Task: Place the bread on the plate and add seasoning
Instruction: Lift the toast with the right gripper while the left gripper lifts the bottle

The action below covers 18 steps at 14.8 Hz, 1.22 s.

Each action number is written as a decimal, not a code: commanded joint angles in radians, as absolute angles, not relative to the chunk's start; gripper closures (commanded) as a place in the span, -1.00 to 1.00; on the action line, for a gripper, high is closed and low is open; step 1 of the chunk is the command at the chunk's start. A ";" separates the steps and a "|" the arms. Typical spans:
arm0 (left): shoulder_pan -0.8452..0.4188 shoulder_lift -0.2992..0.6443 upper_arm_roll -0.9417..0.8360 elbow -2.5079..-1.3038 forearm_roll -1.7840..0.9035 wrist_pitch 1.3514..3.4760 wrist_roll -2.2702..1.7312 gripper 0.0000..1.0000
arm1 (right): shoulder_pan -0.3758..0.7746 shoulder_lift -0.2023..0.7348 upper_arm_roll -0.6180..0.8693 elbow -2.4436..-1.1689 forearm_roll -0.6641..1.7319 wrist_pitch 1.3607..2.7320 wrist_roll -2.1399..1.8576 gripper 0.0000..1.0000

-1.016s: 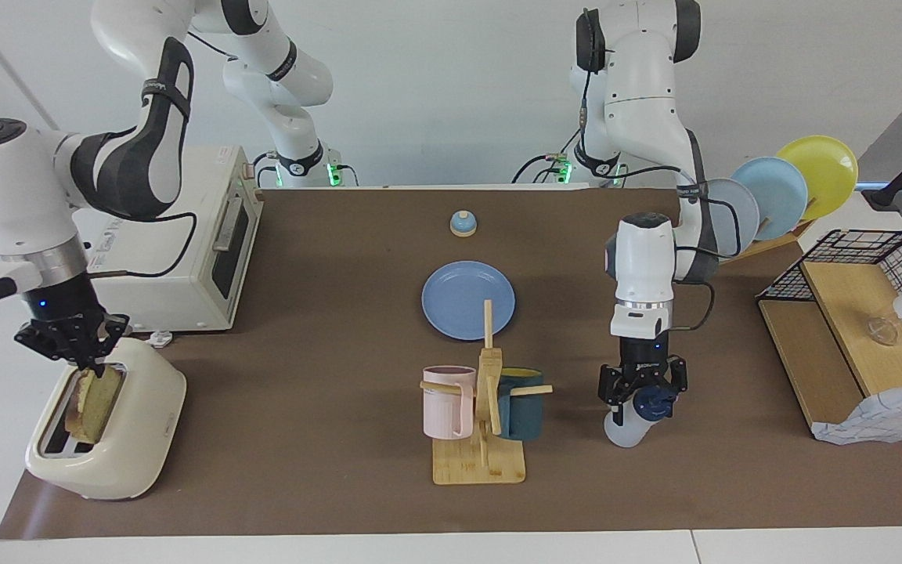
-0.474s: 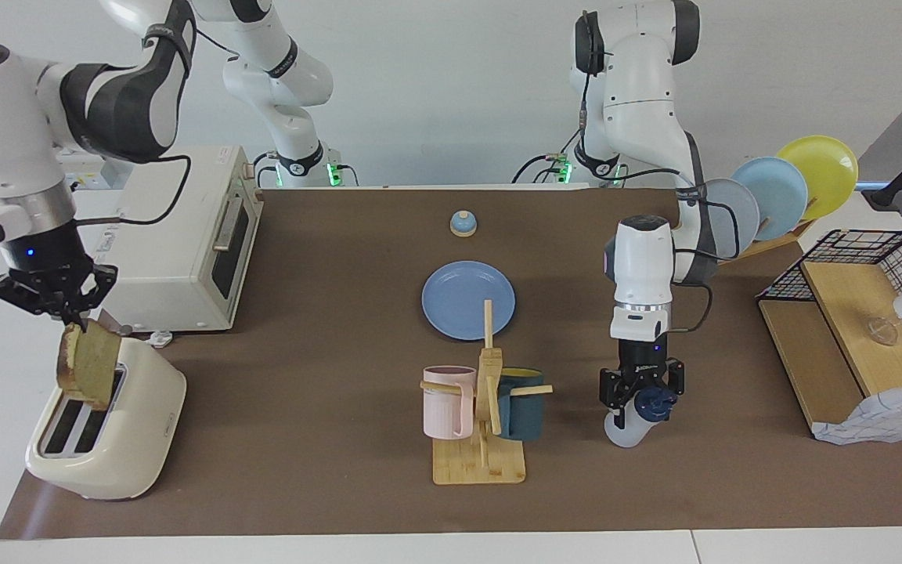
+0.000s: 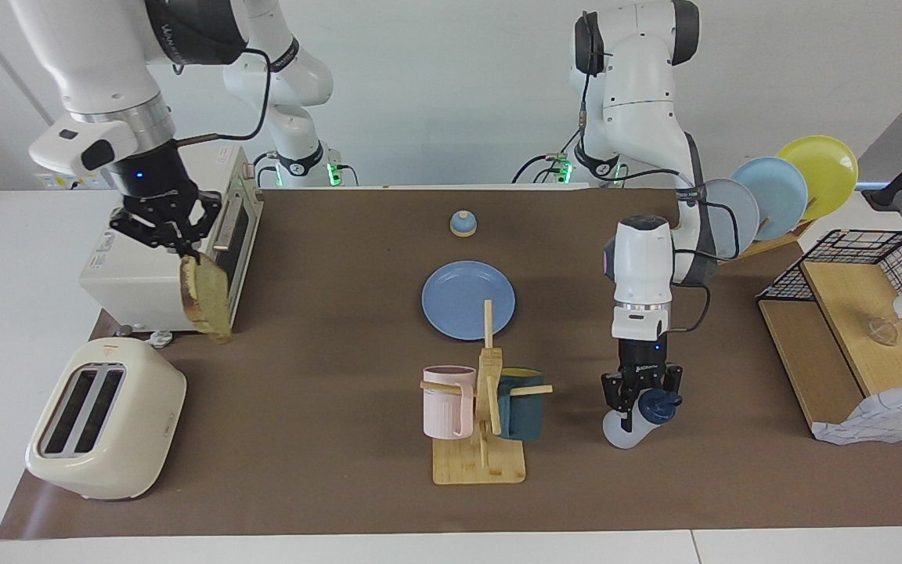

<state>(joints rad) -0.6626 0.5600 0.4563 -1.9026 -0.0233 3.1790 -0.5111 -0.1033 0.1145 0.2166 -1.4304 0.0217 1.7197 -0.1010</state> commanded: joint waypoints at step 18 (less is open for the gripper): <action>-0.660 0.359 0.462 -1.829 -0.025 2.812 -0.463 0.08 | 0.264 -0.094 0.252 -2.223 0.787 2.650 0.060 1.00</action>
